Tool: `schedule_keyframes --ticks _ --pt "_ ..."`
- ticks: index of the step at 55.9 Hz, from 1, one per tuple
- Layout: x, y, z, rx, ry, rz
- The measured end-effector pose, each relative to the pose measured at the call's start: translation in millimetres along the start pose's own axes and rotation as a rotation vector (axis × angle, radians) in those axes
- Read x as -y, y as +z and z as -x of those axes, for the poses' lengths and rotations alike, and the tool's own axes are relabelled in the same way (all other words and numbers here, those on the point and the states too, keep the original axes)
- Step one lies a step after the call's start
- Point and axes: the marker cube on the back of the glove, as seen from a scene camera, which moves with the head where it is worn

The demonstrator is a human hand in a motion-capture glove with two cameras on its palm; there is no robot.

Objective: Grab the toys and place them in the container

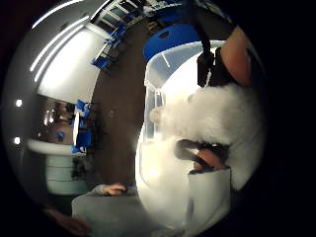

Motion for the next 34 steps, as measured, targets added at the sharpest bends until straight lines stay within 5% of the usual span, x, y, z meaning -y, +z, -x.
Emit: schedule_keyframes --ticks 11,34 --pt "-2.9 18.8 -37.6 -0.196 0.103 0.081" --pt "-20.1 20.9 -34.3 0.040 0.055 0.203"
